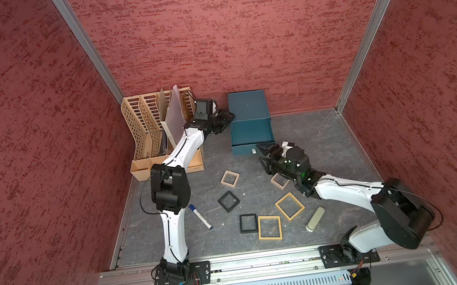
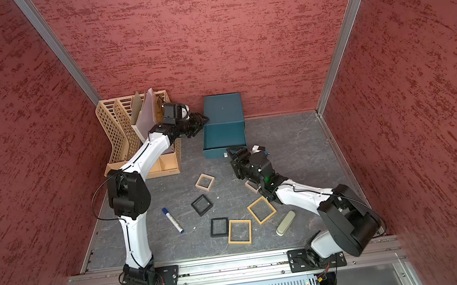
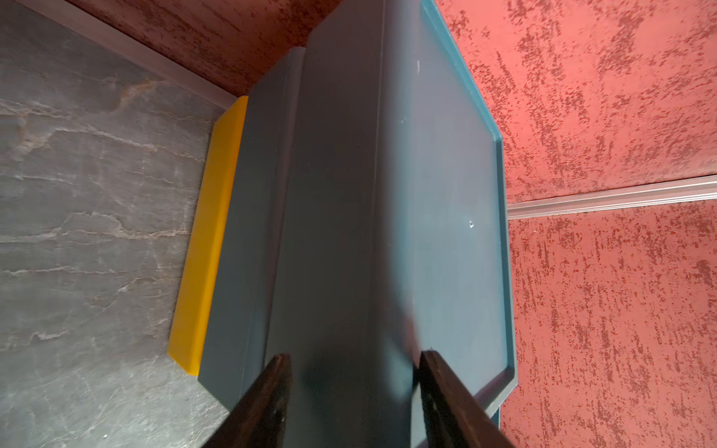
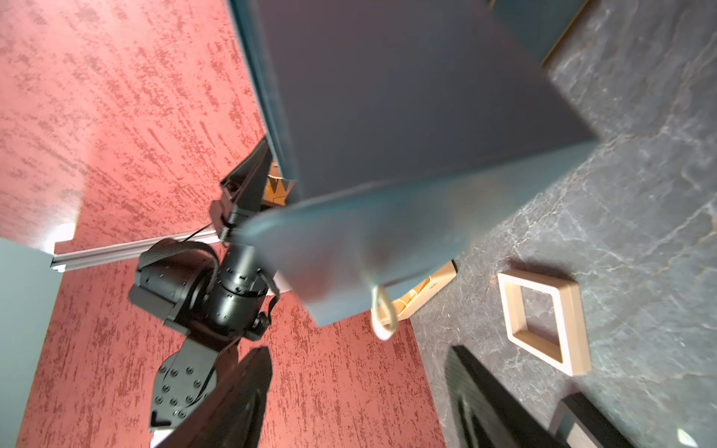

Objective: Place the brooch boxes into the drawer by color
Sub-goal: Pick up the brooch box from the center of the board.

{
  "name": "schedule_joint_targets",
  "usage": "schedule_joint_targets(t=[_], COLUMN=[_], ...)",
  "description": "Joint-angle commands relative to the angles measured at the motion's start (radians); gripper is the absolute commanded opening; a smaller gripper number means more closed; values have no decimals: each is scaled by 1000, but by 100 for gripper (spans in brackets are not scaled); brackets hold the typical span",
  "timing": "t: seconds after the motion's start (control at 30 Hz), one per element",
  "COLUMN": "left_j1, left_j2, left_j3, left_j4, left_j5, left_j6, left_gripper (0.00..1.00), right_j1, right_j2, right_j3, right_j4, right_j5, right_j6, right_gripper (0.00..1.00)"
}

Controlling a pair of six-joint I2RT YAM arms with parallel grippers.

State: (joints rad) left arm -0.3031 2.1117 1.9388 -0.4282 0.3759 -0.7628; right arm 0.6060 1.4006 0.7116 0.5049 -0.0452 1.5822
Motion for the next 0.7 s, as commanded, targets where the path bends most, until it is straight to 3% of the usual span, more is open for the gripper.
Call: schedule_joint_targets(t=[0.0,0.27,0.43,0.67], left_j1=[-3,4,8,24], left_j2=[-57,-88,-108,-188], left_j3=[-37,-66,-74,-154], left_j4=[-29,-7,-15,-1], left_j5=[-28,-38,-52,-84], left_j6=[30,24,26,1], left_gripper=[60,64,68,70], right_j1=[5,-5,-5,-8], right_j2=[-90,-219,-260,-258], right_j3=[12,-6,149,300], right_j4=[-190,-395,-716,-1105], right_j5=[42,50,87,195], right_j6=[-117,-255,-512,-806], right_gripper=[84,92,96,94])
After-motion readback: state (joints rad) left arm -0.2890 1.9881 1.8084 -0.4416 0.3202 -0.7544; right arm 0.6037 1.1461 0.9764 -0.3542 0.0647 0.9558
